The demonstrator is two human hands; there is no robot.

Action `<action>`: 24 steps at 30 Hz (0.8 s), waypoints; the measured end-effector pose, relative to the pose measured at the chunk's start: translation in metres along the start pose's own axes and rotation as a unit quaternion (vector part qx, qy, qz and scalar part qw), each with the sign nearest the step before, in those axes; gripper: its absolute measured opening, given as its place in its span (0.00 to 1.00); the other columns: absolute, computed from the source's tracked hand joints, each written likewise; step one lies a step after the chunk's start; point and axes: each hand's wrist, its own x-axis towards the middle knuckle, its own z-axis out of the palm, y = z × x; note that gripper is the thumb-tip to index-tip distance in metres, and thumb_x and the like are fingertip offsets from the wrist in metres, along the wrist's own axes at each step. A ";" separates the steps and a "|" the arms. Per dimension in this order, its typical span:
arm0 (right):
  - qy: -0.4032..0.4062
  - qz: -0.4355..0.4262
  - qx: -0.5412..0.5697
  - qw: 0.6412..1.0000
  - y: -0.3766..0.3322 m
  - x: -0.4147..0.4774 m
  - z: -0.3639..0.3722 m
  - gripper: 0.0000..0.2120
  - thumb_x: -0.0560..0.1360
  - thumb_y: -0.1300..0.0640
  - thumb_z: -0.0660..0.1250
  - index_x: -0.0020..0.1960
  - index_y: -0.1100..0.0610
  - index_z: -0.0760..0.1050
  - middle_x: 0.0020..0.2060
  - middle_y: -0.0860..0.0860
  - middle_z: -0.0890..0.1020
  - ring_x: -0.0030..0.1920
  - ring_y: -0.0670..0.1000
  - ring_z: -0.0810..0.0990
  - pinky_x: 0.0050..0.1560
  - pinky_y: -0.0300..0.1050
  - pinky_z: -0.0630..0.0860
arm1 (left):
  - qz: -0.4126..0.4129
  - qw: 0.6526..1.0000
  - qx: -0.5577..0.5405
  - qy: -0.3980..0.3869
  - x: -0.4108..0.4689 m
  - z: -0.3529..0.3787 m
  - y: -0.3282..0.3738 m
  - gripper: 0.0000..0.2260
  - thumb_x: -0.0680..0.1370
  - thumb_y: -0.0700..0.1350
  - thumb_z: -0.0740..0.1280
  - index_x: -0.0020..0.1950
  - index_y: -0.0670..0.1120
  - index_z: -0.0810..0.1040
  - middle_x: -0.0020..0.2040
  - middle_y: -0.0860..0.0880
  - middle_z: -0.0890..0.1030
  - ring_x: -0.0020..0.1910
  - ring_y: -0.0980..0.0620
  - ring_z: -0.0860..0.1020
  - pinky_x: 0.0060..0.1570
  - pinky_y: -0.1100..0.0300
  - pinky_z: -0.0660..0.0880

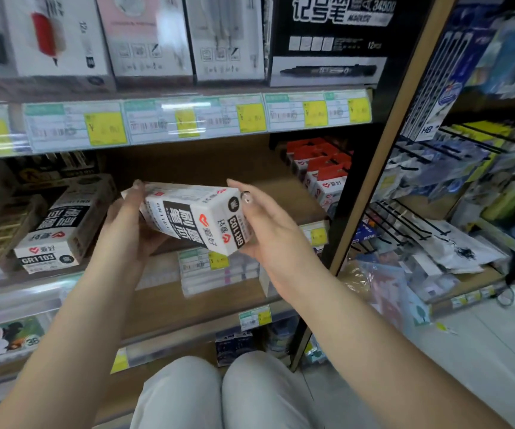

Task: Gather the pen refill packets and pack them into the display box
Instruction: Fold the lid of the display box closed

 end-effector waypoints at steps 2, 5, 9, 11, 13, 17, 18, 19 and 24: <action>0.037 0.058 0.041 0.997 0.008 0.007 0.000 0.11 0.81 0.53 0.55 0.56 0.45 0.74 0.52 0.49 0.81 0.52 0.49 0.80 0.54 0.53 0.79 | -0.009 1.000 -0.003 0.021 0.012 0.004 0.003 0.15 0.74 0.52 0.70 0.55 0.45 0.75 0.49 0.45 0.83 0.45 0.49 0.84 0.38 0.51 0.80; 0.085 0.121 0.124 0.981 0.017 0.018 0.000 0.11 0.81 0.57 0.56 0.54 0.51 0.77 0.52 0.54 0.82 0.54 0.54 0.80 0.54 0.57 0.78 | 0.006 0.999 0.045 0.017 0.023 0.012 0.003 0.24 0.70 0.47 0.71 0.63 0.42 0.72 0.57 0.40 0.80 0.43 0.50 0.83 0.41 0.54 0.78; 0.062 0.142 0.117 0.981 0.027 0.027 0.009 0.14 0.79 0.51 0.59 0.62 0.53 0.73 0.52 0.53 0.81 0.55 0.54 0.80 0.60 0.57 0.75 | -0.031 0.994 0.098 0.026 0.018 0.036 -0.003 0.15 0.76 0.45 0.67 0.61 0.47 0.70 0.54 0.41 0.80 0.38 0.48 0.81 0.33 0.55 0.79; 0.059 0.124 0.066 0.988 0.030 0.033 0.015 0.11 0.79 0.53 0.60 0.61 0.49 0.72 0.50 0.50 0.81 0.54 0.51 0.80 0.60 0.56 0.75 | -0.040 0.988 0.147 0.000 0.007 0.044 -0.008 0.17 0.76 0.47 0.67 0.63 0.51 0.69 0.51 0.44 0.81 0.39 0.47 0.81 0.29 0.54 0.79; 0.066 0.109 0.022 0.992 0.031 0.040 0.018 0.12 0.78 0.55 0.61 0.60 0.45 0.71 0.47 0.48 0.81 0.51 0.51 0.80 0.59 0.57 0.75 | -0.024 0.982 0.183 -0.035 -0.004 0.046 -0.014 0.15 0.76 0.48 0.66 0.61 0.54 0.69 0.51 0.46 0.82 0.41 0.47 0.82 0.35 0.54 0.79; 0.066 0.083 -0.077 0.991 0.026 0.053 0.021 0.16 0.78 0.55 0.61 0.66 0.46 0.71 0.50 0.48 0.82 0.51 0.49 0.81 0.55 0.49 0.78 | 0.002 0.972 0.221 -0.082 -0.012 0.041 -0.014 0.08 0.76 0.47 0.65 0.53 0.58 0.74 0.50 0.46 0.83 0.47 0.45 0.82 0.51 0.44 0.79; 0.061 0.070 -0.117 0.989 0.024 0.054 0.021 0.17 0.78 0.54 0.61 0.66 0.47 0.71 0.51 0.48 0.82 0.51 0.48 0.81 0.52 0.43 0.78 | 0.003 0.968 0.236 -0.090 -0.011 0.038 -0.014 0.08 0.74 0.49 0.65 0.52 0.58 0.75 0.50 0.47 0.83 0.48 0.46 0.82 0.53 0.43 0.78; 0.059 0.053 -0.164 0.983 0.022 0.055 0.021 0.18 0.77 0.54 0.61 0.67 0.47 0.71 0.52 0.46 0.81 0.50 0.46 0.80 0.48 0.37 0.77 | 0.004 0.965 0.245 -0.095 -0.011 0.035 -0.012 0.10 0.71 0.52 0.66 0.53 0.58 0.76 0.50 0.48 0.84 0.49 0.47 0.82 0.54 0.43 0.77; 0.098 -0.050 -0.399 0.911 0.020 0.060 0.021 0.23 0.72 0.50 0.69 0.65 0.51 0.74 0.54 0.49 0.82 0.52 0.49 0.81 0.52 0.43 0.78 | -0.019 0.965 0.251 -0.071 -0.004 0.023 -0.006 0.25 0.62 0.58 0.69 0.57 0.51 0.79 0.53 0.48 0.83 0.54 0.47 0.80 0.57 0.46 0.75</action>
